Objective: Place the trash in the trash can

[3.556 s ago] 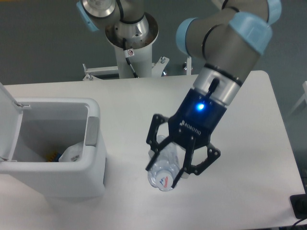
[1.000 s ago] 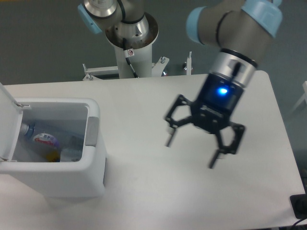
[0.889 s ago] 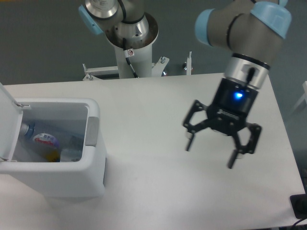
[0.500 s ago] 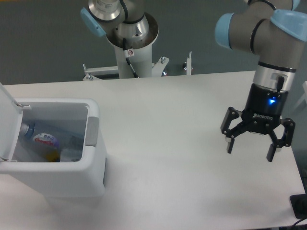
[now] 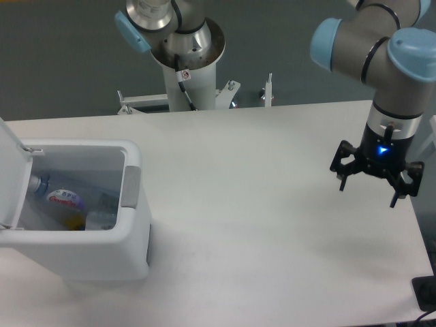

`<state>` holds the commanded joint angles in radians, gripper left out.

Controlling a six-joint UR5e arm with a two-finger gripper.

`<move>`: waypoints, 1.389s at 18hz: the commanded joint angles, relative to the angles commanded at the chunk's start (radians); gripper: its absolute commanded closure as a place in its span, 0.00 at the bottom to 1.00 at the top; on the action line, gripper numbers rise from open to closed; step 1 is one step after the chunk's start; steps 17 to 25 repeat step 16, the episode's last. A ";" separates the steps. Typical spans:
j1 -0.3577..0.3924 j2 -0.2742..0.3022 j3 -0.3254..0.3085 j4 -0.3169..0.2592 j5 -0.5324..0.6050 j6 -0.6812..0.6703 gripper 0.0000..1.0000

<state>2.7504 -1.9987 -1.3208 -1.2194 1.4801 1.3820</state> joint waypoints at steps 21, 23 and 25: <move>-0.012 -0.035 -0.005 -0.058 0.065 0.089 0.00; -0.012 -0.035 -0.005 -0.058 0.065 0.089 0.00; -0.012 -0.035 -0.005 -0.058 0.065 0.089 0.00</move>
